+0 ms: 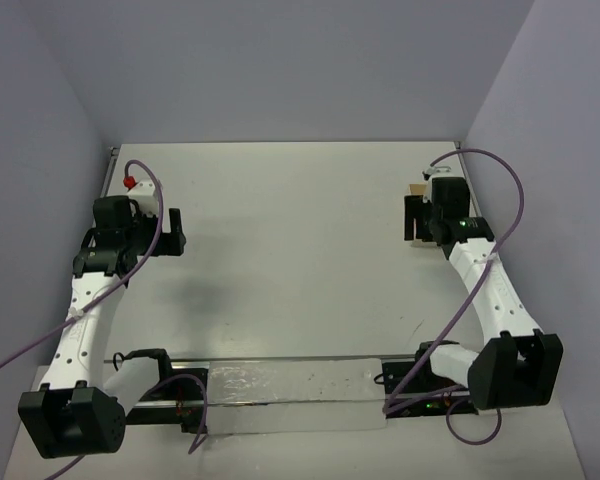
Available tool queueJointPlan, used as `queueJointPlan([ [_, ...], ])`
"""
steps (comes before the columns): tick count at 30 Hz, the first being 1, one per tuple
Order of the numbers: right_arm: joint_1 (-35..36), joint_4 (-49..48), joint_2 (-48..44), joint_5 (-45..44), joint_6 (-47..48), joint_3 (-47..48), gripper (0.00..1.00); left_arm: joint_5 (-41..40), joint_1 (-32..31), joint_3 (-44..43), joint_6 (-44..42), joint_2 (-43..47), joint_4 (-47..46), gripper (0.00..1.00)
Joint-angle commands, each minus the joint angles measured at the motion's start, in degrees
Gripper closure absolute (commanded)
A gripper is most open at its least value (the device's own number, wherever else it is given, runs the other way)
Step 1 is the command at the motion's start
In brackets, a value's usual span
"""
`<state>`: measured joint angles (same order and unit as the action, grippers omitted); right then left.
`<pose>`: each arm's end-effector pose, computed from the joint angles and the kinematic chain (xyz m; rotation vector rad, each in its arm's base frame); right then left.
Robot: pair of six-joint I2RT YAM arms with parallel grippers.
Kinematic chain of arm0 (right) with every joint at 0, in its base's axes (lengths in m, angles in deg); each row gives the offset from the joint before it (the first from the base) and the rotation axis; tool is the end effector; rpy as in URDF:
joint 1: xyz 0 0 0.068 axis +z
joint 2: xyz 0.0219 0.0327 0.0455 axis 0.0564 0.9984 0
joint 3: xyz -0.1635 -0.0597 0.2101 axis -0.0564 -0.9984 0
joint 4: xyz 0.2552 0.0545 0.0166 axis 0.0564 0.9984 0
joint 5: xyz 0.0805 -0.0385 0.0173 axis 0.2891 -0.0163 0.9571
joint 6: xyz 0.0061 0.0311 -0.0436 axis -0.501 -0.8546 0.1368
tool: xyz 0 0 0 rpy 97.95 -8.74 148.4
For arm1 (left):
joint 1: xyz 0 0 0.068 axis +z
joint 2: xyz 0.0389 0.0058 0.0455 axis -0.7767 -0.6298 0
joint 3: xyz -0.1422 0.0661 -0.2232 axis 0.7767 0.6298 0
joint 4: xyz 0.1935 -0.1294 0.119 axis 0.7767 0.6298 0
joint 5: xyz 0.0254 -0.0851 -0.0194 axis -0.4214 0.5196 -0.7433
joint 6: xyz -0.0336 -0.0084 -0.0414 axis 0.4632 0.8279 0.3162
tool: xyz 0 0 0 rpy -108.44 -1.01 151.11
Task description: Build the wood block tower
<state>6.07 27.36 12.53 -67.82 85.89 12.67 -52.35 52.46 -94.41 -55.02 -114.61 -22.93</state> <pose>0.2397 0.0082 0.2944 -0.0468 2.3367 -0.1151 0.2101 -0.0004 0.3003 0.1052 2.2468 -0.1494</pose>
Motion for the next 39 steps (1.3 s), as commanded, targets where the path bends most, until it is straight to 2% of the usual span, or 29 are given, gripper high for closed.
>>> queueJointPlan([
  [1,-6.03,0.99,4.32,2.56,1.07,5.34,0.24,-0.65,0.26,-0.92,0.75,-0.29,-1.73,0.01],
  [5,-9.71,1.39,8.58,1.25,4.68,8.59,0.26,-0.39,0.26,-0.96,0.71,0.09,-1.81,0.01],
  [18,-22.77,9.92,29.02,4.95,15.12,30.71,0.34,0.69,0.25,-1.14,0.53,0.72,-1.55,0.01],
  [24,-25.06,11.50,36.78,5.17,18.55,35.54,0.40,0.40,0.26,-1.01,0.44,0.88,-1.64,0.01],
  [39,-26.04,13.65,46.20,3.86,19.99,43.76,0.41,3.85,0.35,-1.10,-0.83,1.55,-0.46,0.01],
])
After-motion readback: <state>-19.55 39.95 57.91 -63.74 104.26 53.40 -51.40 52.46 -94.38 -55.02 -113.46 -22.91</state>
